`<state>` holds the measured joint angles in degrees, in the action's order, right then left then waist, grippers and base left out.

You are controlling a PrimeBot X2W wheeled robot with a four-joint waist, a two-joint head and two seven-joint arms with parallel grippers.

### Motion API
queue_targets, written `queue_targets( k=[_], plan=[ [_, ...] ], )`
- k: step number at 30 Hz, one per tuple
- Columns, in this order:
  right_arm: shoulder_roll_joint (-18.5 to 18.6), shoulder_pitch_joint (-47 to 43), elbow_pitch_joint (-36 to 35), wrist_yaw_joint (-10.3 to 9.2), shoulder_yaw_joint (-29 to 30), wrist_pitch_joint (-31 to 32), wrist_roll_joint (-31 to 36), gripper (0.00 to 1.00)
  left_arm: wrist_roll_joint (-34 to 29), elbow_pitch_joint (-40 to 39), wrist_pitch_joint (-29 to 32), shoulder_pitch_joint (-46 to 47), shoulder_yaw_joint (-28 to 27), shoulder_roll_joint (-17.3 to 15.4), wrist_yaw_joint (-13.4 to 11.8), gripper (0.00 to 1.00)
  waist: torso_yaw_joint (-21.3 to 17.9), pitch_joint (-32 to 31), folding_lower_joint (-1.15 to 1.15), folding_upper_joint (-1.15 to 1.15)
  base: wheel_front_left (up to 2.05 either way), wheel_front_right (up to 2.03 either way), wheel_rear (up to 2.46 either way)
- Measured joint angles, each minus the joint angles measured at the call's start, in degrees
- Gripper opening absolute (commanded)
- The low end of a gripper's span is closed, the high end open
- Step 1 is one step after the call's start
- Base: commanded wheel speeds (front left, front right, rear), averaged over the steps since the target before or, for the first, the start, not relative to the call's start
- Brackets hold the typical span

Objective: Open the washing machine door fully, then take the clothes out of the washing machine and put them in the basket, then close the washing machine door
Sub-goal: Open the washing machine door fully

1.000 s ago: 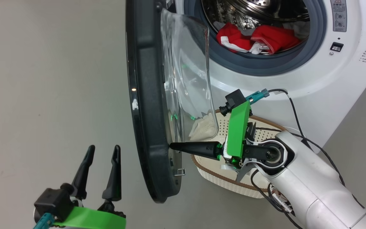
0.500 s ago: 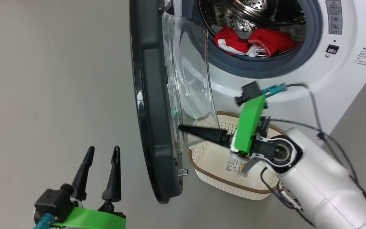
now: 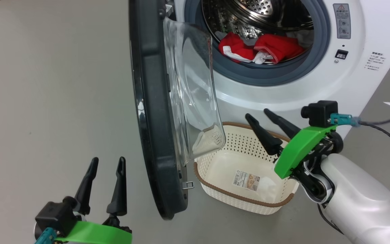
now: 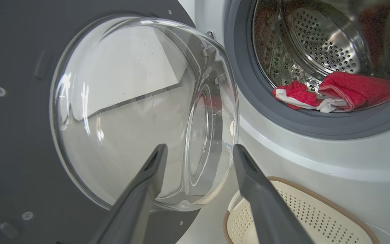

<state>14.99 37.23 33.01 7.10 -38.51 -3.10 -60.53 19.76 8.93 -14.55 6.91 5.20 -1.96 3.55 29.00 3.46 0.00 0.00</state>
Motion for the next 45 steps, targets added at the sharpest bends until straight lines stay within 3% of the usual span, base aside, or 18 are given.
queue_targets(
  k=[4,9,16,17,19,30,45],
  plan=[
    [-0.93,-0.18,4.99,0.00,0.46,-7.97,8.44,1.00,-0.01,0.00,0.00,0.00,-0.21,0.00,0.01,1.00,-0.48,-0.21,0.00,0.00,0.00,0.00,0.00],
    [-2.40,-2.05,7.42,0.01,3.32,-11.06,18.11,1.00,-0.01,0.00,0.00,-0.03,-0.37,-0.01,0.02,1.00,-0.54,-0.81,0.00,0.00,0.00,0.00,0.00],
    [-4.87,-9.79,-1.86,0.01,20.60,-11.37,34.37,1.00,-0.29,-0.10,0.00,-0.14,-0.69,-0.02,0.02,1.00,-0.40,-1.09,0.00,0.00,0.00,0.00,0.00],
    [-4.87,-9.79,-1.86,0.01,20.60,-11.37,34.37,1.00,-0.29,-0.10,0.00,-0.14,-0.69,-0.02,0.02,1.00,-0.40,-1.09,0.00,0.00,0.00,0.00,0.00],
    [-8.45,-16.08,-6.28,0.02,26.62,-11.51,41.38,1.00,-0.32,-0.10,0.00,-0.23,-0.98,-0.03,0.04,1.00,-0.43,-1.08,0.00,0.00,0.00,0.00,0.00],
    [-11.52,-22.87,-12.36,0.02,34.56,-11.52,47.62,1.00,-1.54,-0.10,0.00,-0.45,-1.03,-0.05,0.08,1.00,-0.58,-1.58,0.00,0.00,0.00,0.00,0.00],
    [-11.81,-25.49,-14.57,0.02,34.38,-11.52,50.03,1.00,-3.15,-0.08,0.00,-1.14,-0.90,-0.07,-0.07,1.00,-0.44,-1.13,0.00,0.00,0.00,0.00,0.00]
  ],
)
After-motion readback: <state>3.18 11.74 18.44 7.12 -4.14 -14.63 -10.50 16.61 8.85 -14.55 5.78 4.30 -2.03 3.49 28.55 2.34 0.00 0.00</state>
